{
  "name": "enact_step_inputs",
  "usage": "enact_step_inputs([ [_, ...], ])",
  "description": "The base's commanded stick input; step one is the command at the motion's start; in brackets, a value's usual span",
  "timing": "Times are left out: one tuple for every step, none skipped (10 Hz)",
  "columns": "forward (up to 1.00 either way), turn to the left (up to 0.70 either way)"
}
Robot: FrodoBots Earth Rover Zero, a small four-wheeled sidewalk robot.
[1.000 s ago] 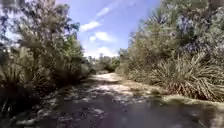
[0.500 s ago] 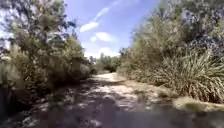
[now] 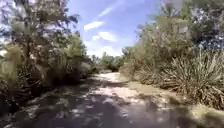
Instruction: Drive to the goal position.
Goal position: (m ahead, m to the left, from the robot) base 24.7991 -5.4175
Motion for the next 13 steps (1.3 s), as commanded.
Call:
enact_step_inputs([
  [0.70,0.02],
  [0.70,0.00],
  [0.70,0.00],
  [0.70,0.00],
  [0.70,0.00],
  [0.70,0.11],
  [0.70,0.26],
  [0.70,0.24],
  [0.70,0.00],
  [0.70,0.00],
  [0.70,0.00],
  [0.70,0.00],
  [0.70,0.00],
])
